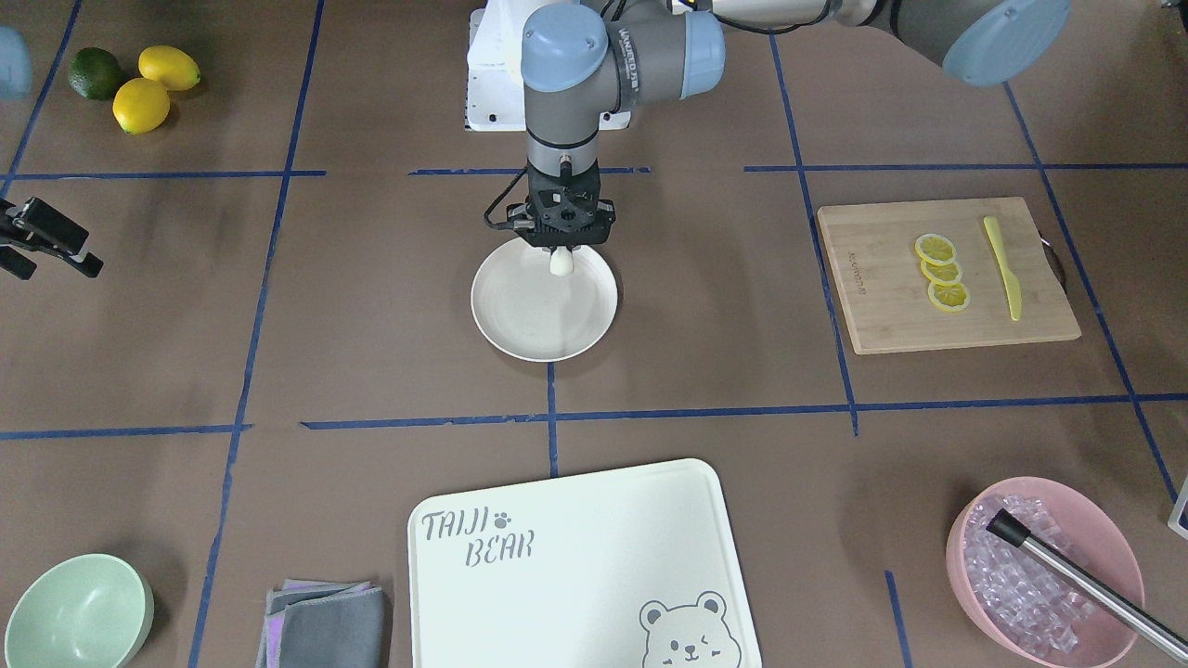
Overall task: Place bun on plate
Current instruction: 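Carry the bun with the left gripper over the white plate and lower it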
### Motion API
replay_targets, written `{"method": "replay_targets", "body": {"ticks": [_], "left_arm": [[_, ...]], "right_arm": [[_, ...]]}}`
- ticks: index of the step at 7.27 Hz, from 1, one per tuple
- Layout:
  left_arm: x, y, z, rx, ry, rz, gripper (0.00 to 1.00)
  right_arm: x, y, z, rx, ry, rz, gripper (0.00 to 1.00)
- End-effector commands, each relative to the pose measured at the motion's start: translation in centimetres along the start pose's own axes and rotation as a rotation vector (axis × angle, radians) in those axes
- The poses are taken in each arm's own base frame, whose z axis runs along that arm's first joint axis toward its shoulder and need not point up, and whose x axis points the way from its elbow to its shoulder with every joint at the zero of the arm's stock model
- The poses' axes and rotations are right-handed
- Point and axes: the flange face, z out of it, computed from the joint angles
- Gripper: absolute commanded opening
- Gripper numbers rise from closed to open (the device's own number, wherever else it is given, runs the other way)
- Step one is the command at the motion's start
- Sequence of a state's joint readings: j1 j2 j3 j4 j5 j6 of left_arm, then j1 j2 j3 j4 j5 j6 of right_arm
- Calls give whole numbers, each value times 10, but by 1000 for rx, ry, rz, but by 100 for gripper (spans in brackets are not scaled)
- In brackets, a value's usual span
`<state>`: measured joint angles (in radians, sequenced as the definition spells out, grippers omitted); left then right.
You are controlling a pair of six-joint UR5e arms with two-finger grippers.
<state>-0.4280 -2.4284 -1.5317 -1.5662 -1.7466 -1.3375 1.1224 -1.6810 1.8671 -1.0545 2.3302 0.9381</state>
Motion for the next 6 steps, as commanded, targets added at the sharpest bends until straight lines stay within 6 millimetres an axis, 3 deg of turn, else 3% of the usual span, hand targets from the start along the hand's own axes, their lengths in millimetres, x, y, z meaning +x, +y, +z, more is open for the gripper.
{"method": "replay_targets", "body": {"ticks": [1,4,6], "left_arm": [[7,-7,27,26,-9,0,24],[13,1,32,17,-12,7,26],[15,3,32,16,-6,12,41]], "right_arm": [[0,0,-1,2,0,-2,100],[1,1,-1,6,3,-2,100],[2,1,0,4,5,0,100]]}}
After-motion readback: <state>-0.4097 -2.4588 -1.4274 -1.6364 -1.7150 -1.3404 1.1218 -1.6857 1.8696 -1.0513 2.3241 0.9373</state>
